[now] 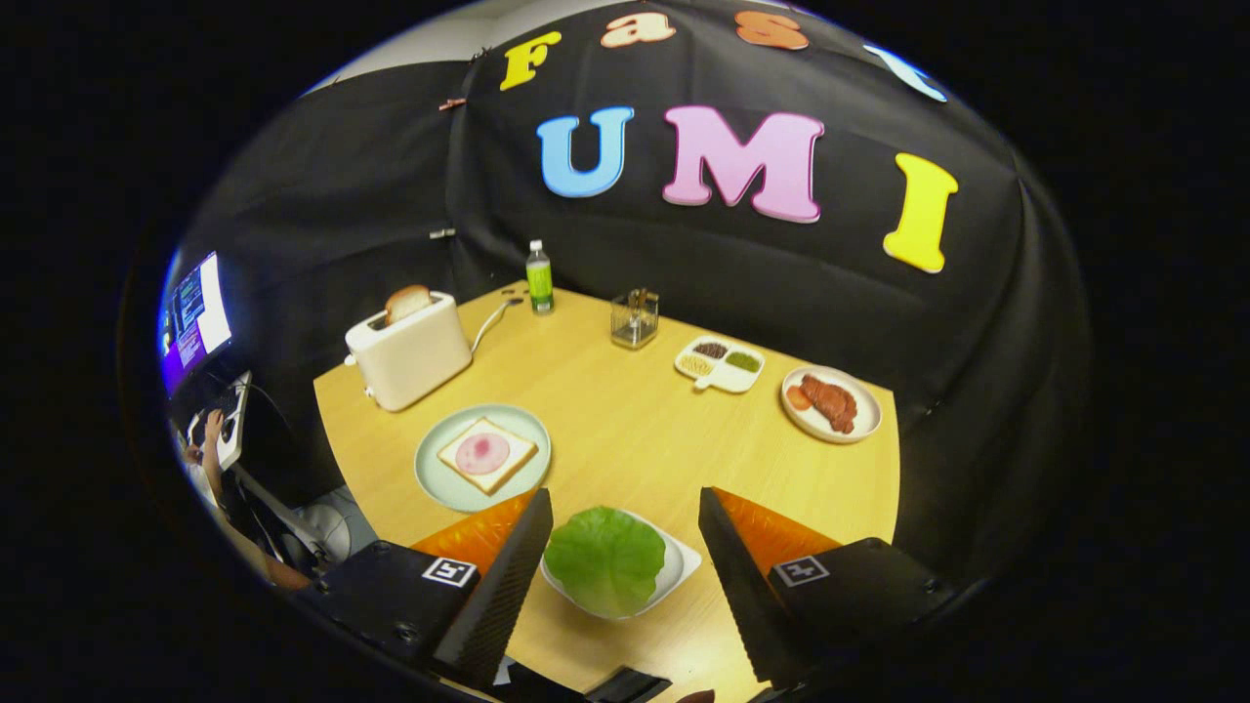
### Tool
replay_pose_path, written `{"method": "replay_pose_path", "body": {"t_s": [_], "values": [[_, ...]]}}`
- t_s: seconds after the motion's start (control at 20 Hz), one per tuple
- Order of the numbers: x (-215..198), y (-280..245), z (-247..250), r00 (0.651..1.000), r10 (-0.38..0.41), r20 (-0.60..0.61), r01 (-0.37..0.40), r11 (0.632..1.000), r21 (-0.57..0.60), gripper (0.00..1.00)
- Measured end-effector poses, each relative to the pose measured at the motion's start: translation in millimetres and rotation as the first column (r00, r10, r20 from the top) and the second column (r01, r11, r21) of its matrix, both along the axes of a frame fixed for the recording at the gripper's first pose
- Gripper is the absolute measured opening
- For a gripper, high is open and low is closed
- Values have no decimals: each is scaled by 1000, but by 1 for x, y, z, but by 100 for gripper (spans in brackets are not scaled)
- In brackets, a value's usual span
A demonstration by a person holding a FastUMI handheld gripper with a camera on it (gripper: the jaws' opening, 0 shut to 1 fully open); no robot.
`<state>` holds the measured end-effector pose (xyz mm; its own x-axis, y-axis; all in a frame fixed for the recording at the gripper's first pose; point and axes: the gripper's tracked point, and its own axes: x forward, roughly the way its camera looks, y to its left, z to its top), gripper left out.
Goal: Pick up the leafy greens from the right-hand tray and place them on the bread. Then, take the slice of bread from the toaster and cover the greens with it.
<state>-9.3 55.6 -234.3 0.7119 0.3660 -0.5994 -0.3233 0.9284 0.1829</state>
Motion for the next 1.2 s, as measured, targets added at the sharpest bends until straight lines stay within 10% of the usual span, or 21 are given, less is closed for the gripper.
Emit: {"method": "replay_pose_path", "body": {"t_s": [0.35,1.2], "values": [[-13,40,-90,977,142,-156,-144,990,1,75],[-15,43,-170,941,184,-284,-219,971,-97,43]]}}
